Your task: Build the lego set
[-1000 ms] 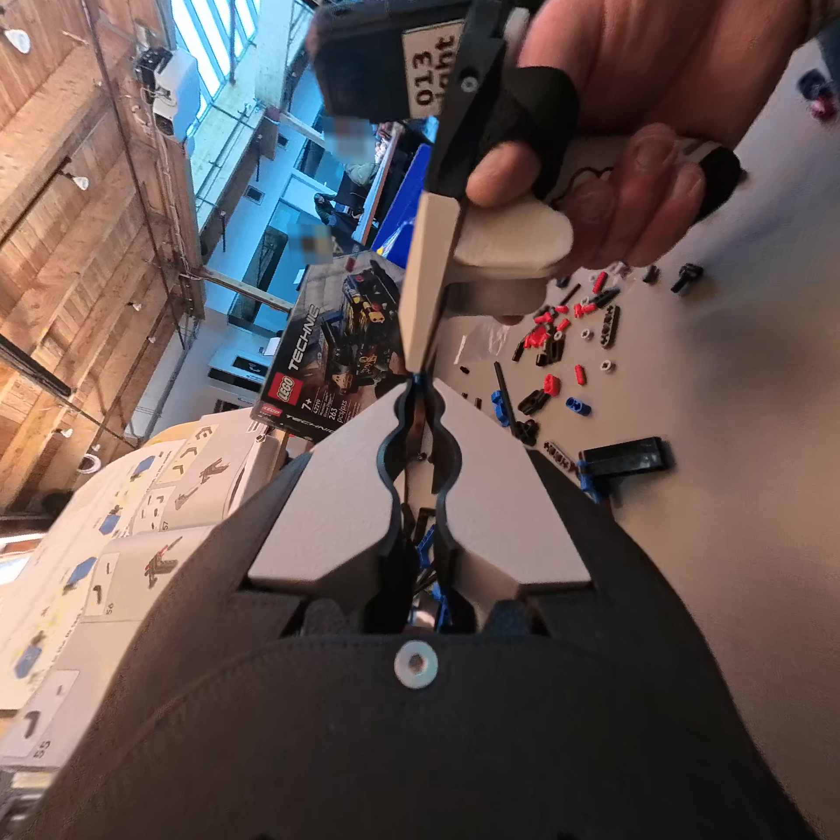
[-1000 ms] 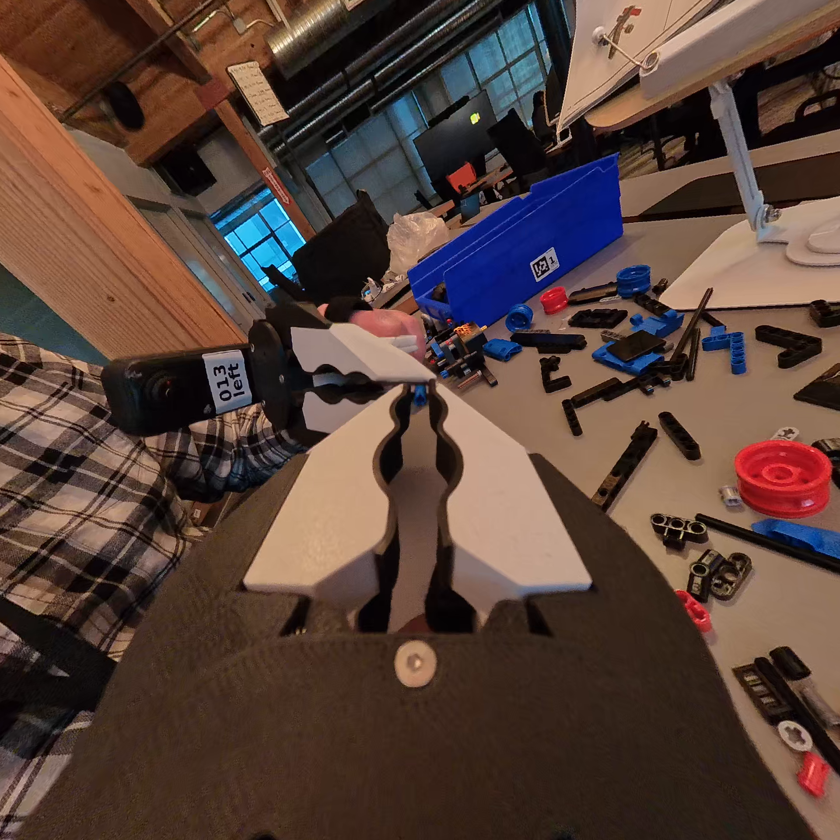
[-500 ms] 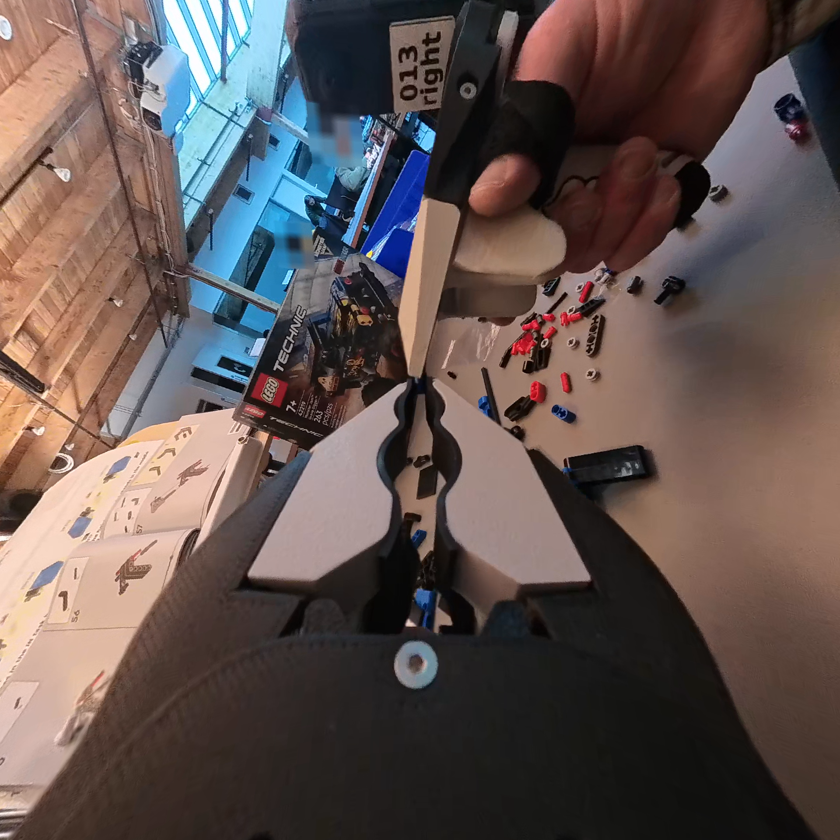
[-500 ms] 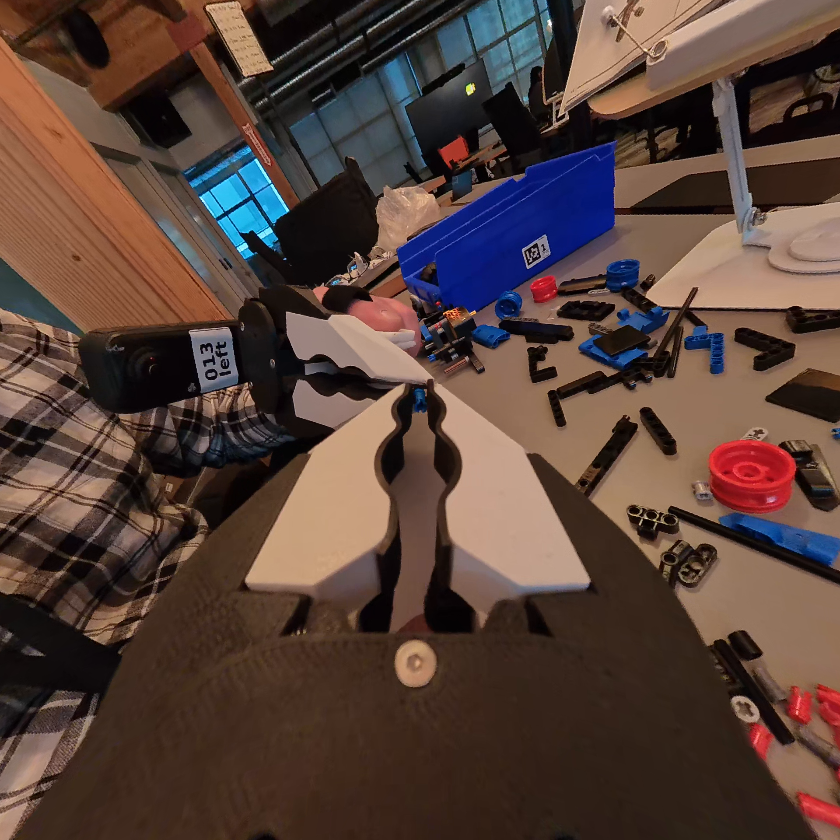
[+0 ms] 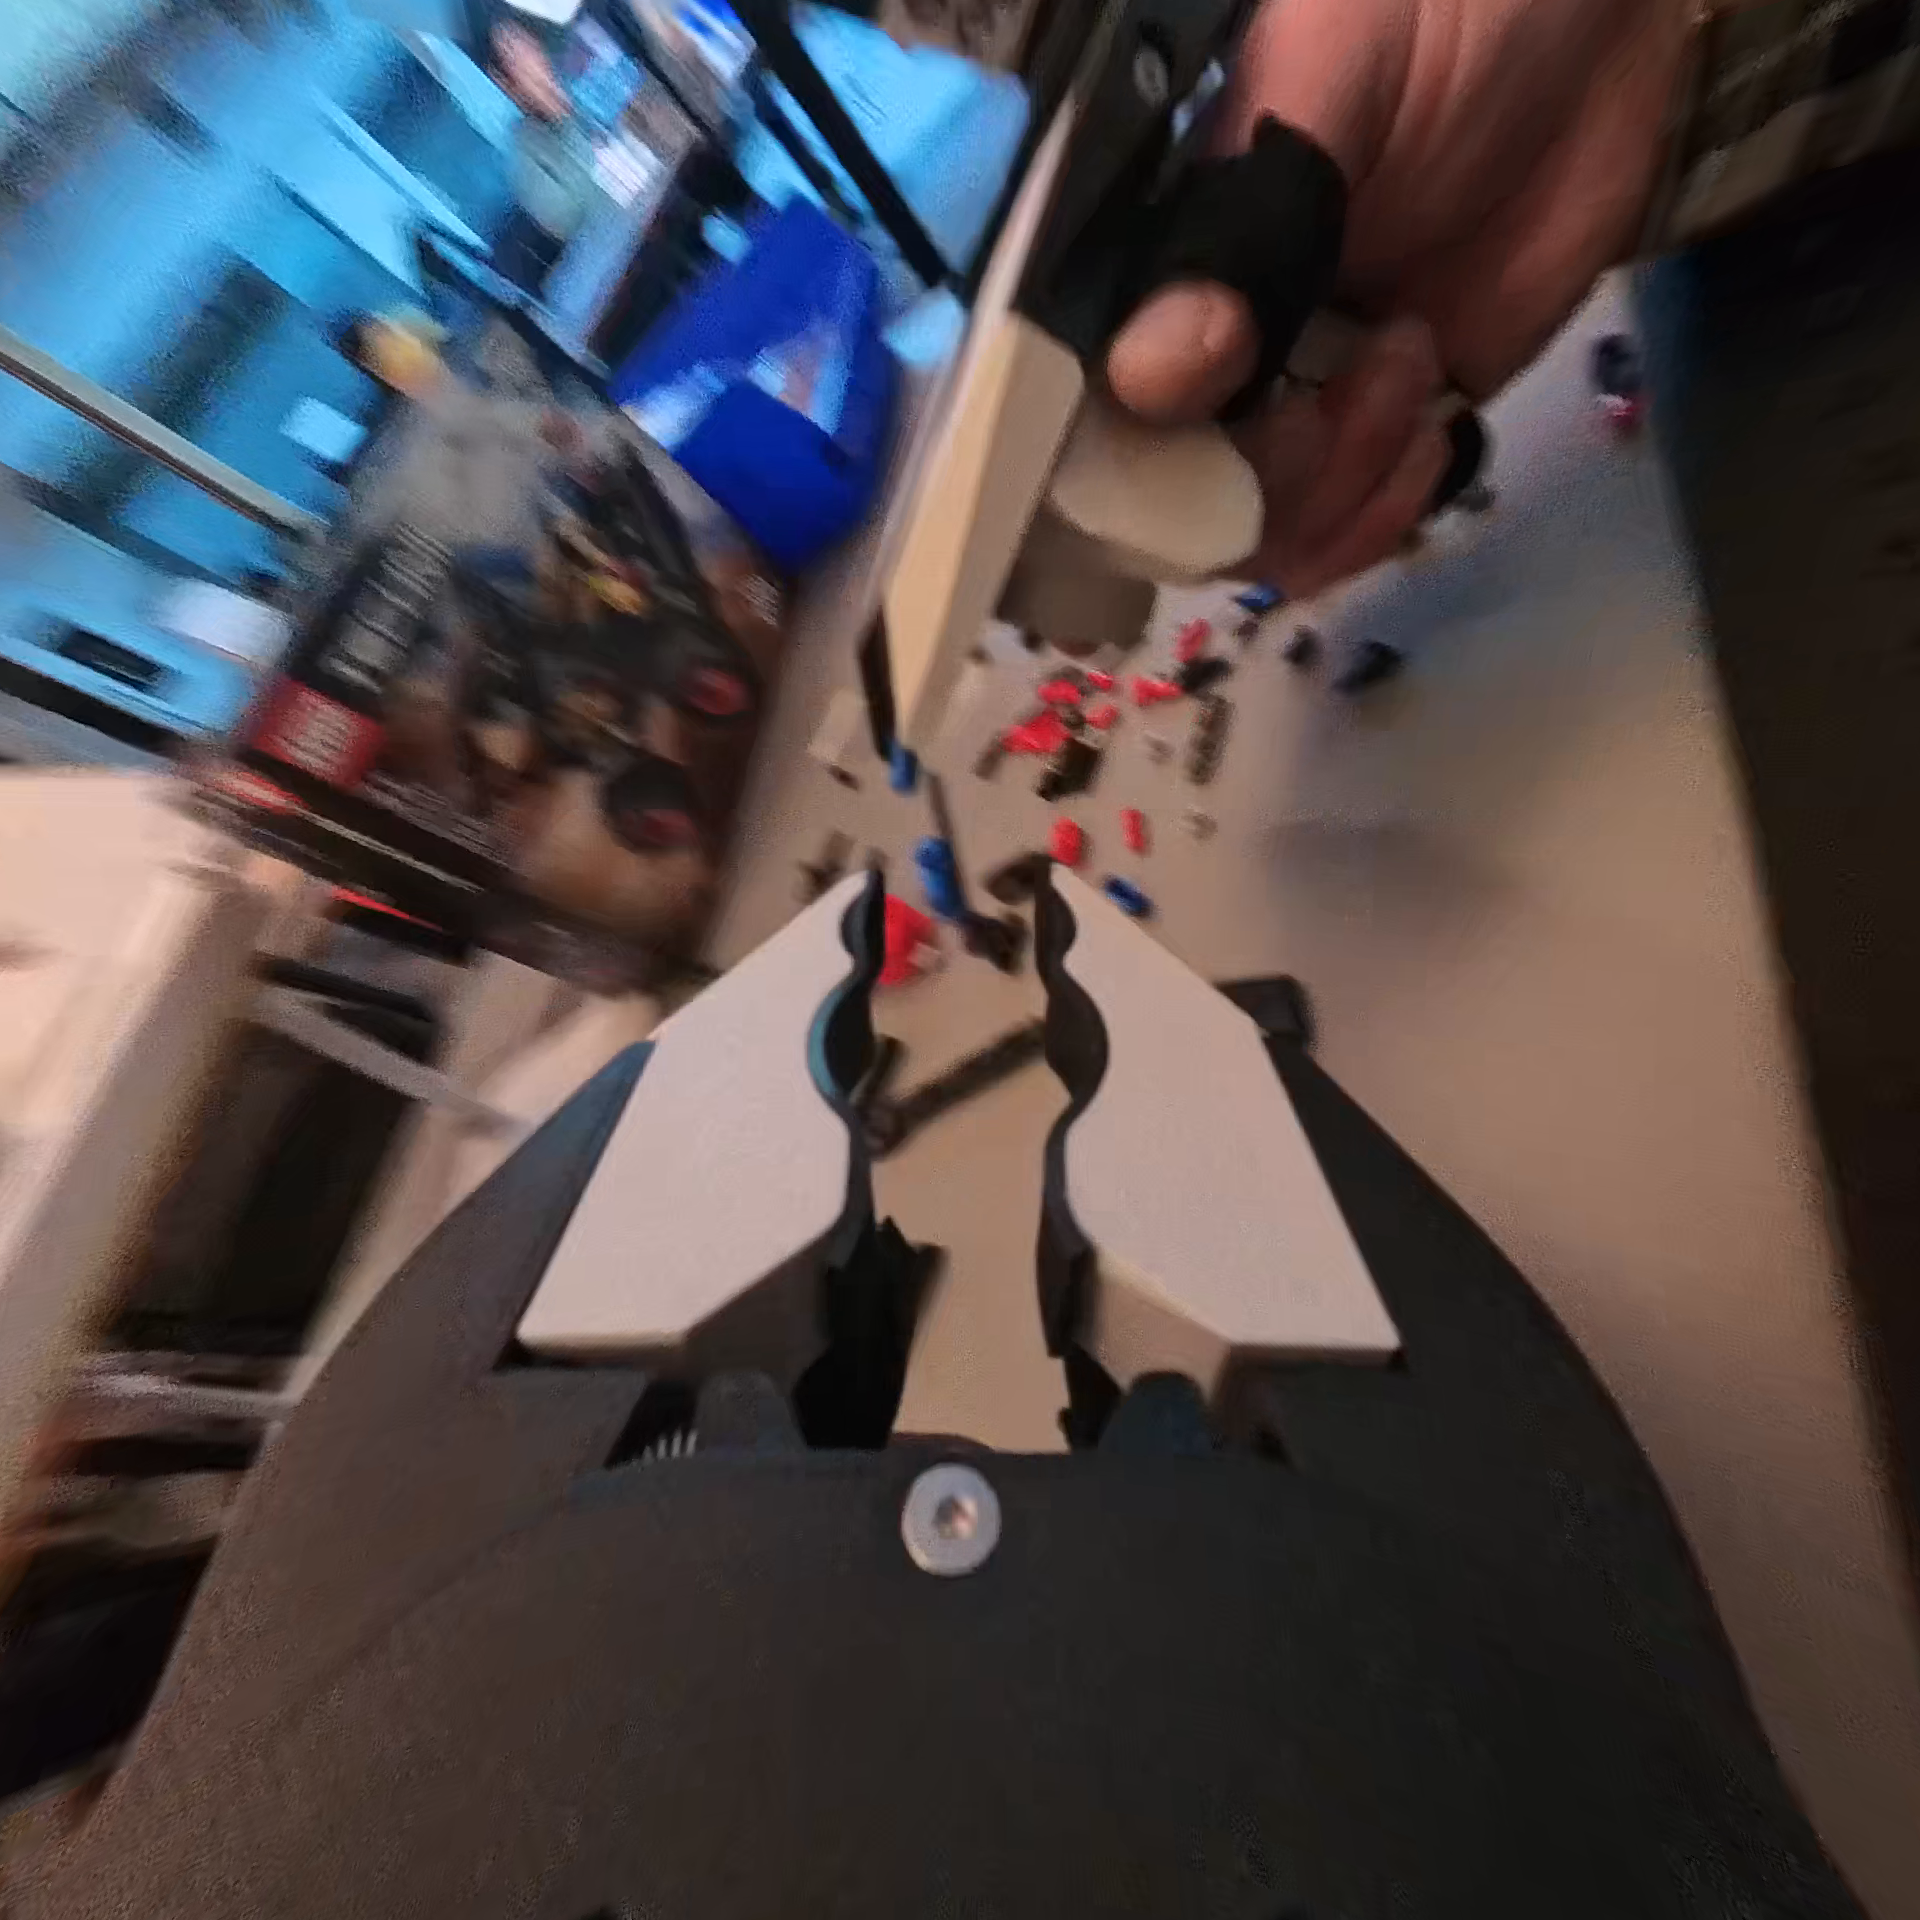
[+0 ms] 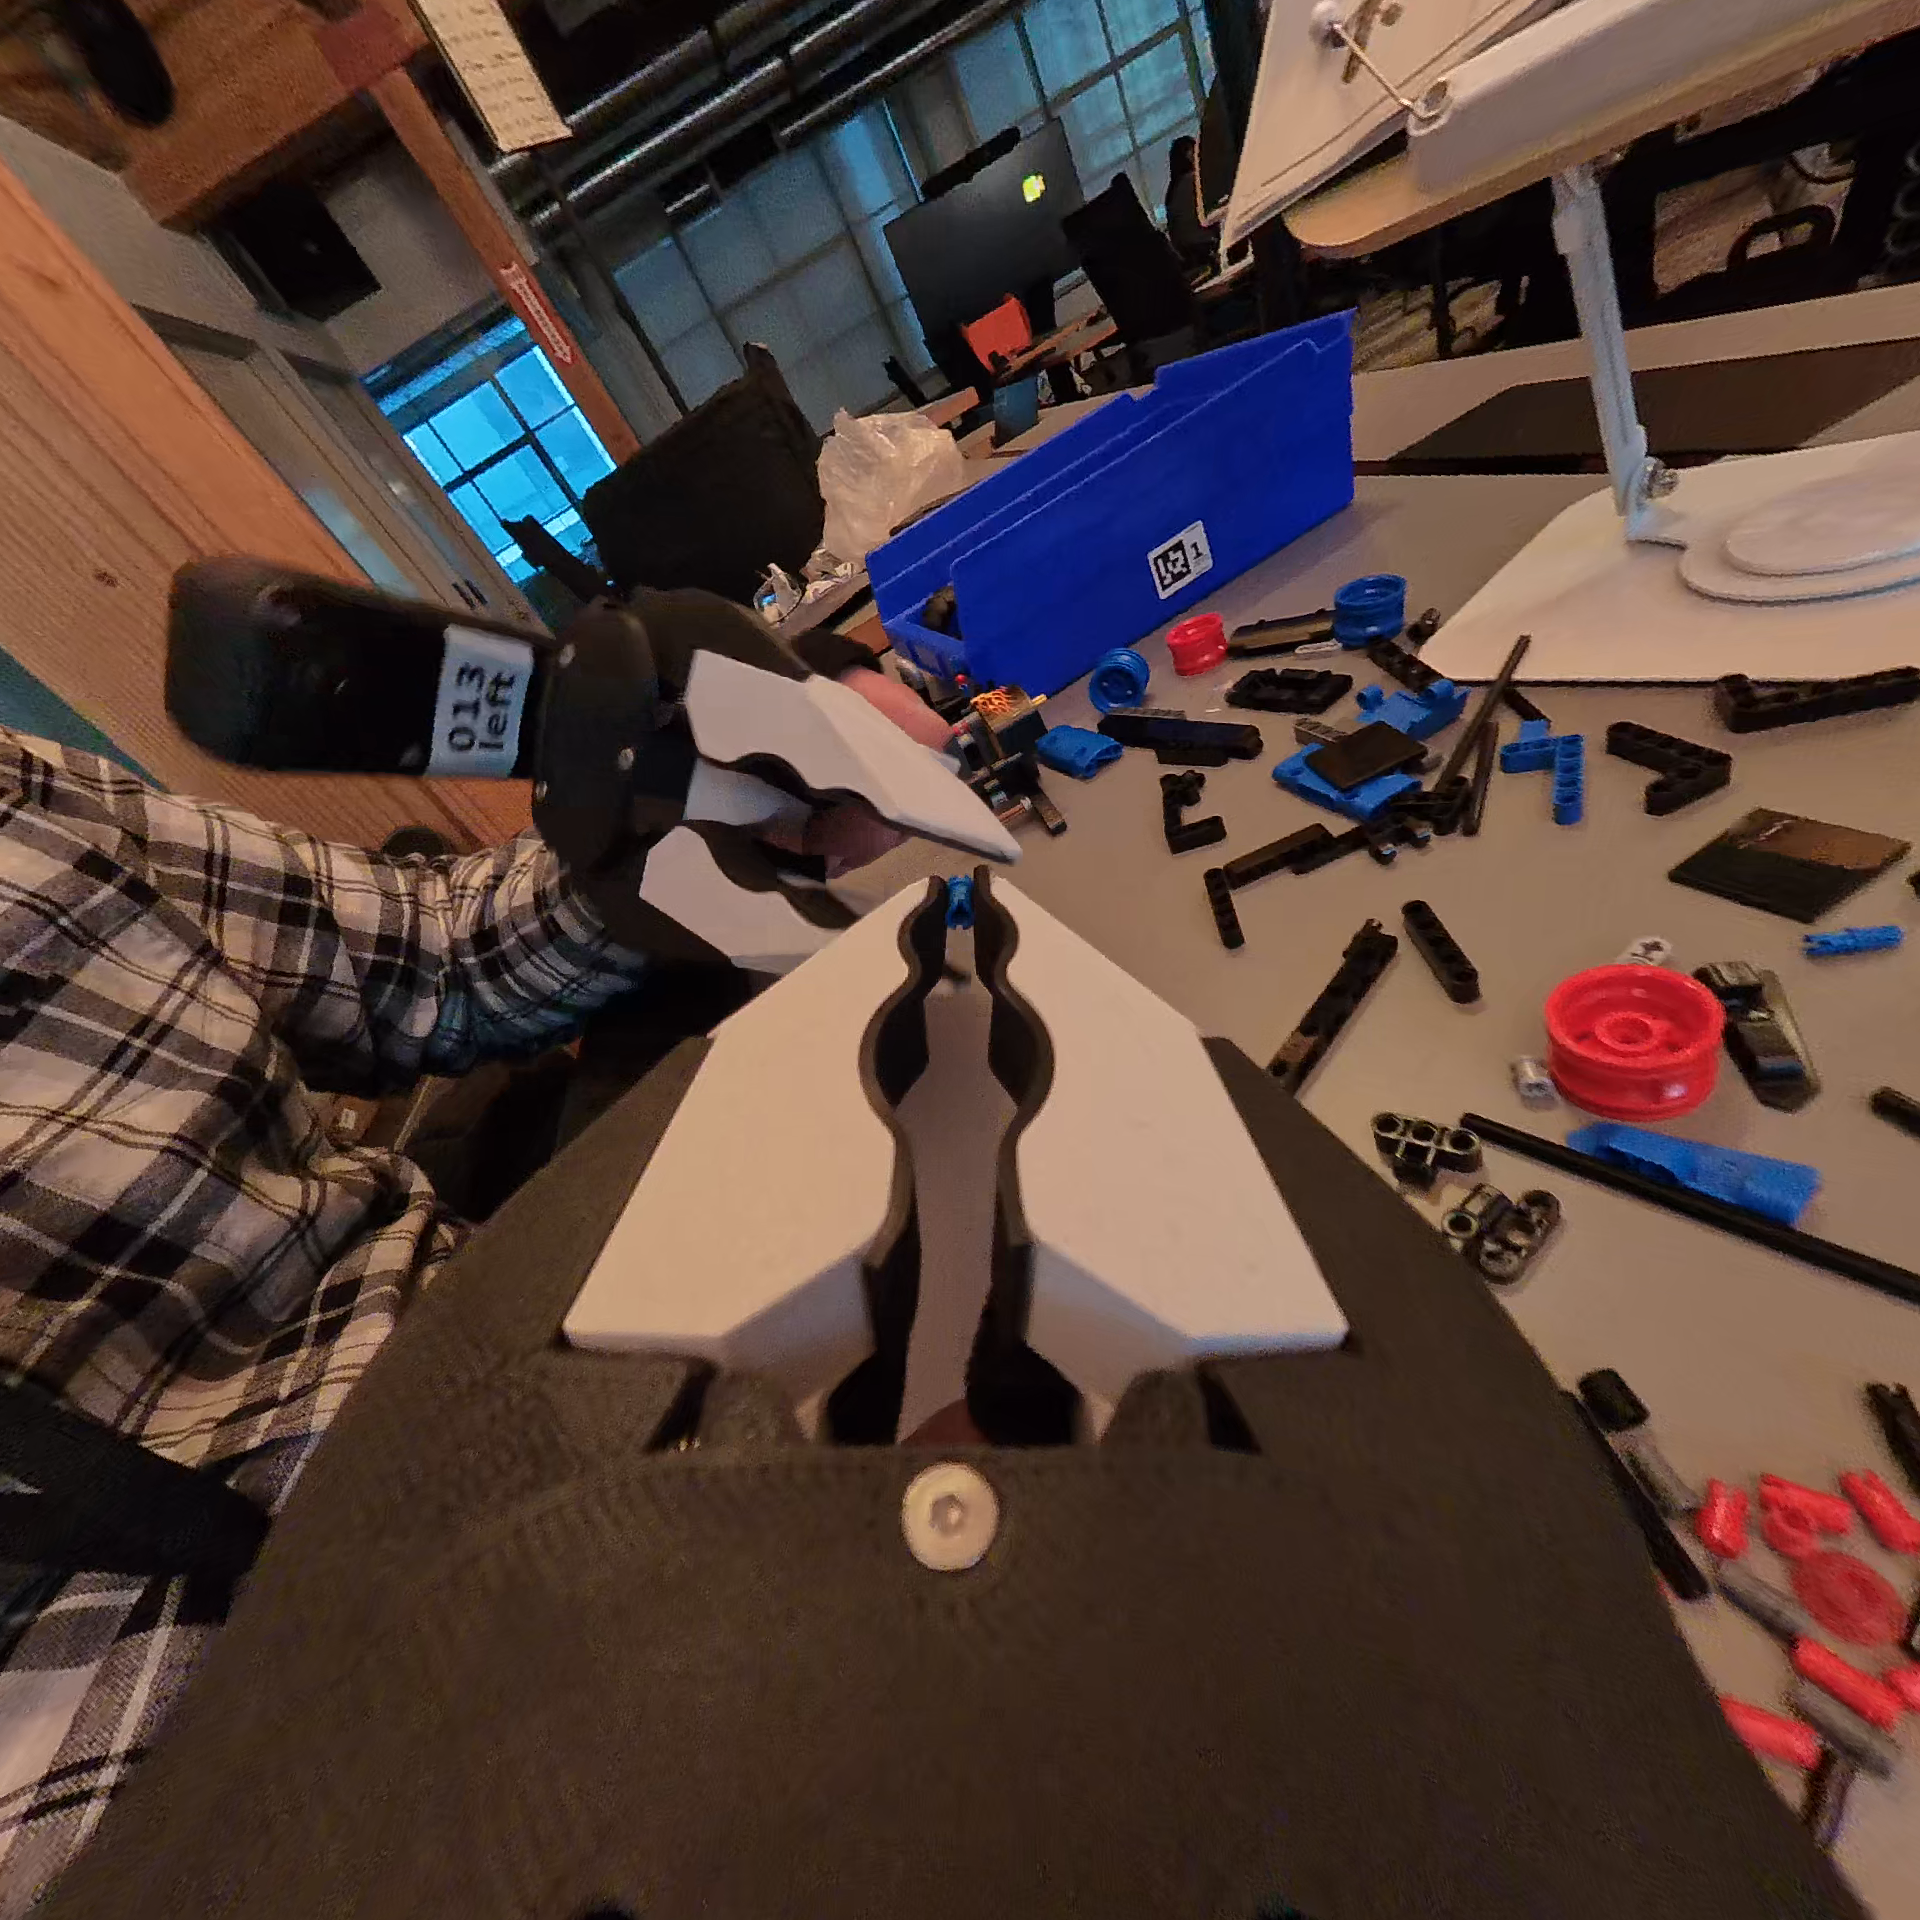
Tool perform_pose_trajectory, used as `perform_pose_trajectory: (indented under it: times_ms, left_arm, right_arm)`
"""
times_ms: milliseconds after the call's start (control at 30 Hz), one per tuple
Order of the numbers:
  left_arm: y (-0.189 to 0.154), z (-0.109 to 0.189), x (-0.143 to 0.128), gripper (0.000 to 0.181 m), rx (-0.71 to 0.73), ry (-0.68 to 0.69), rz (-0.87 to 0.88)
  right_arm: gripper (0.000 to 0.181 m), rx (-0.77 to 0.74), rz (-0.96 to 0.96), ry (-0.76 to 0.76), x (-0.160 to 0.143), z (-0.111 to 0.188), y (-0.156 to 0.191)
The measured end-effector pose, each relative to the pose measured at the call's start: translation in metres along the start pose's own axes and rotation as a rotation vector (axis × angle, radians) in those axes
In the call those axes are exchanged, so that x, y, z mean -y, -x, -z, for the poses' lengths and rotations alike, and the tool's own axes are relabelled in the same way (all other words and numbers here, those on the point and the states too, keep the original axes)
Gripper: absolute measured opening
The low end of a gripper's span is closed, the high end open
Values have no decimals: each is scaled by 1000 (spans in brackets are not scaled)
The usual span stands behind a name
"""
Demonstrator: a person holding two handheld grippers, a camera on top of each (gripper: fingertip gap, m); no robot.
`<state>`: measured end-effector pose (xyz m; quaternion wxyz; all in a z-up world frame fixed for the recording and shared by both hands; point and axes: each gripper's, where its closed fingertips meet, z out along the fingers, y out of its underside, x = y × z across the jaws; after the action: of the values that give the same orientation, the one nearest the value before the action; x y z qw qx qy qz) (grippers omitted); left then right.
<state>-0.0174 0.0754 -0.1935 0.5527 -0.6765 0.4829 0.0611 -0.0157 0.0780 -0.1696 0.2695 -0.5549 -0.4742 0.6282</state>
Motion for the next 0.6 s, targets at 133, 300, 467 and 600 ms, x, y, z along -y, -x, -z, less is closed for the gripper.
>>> perform_pose_trajectory:
  times_ms: [133,300,467,600]
  left_arm:
    - [-34,-6,-42,37,-255,148,157]
    - [-55,-21,-66,22,-329,242,131]
    - [-51,-33,-63,5,-281,202,106]
    - [-30,-27,-45,4,-181,61,119]
  right_arm:
    - [1,-47,25,55,-13,1,-9]
    - [1,-72,37,88,-20,1,-14]
    - [1,-97,59,110,-23,3,-18]
    - [1,-102,77,99,-21,10,-17]
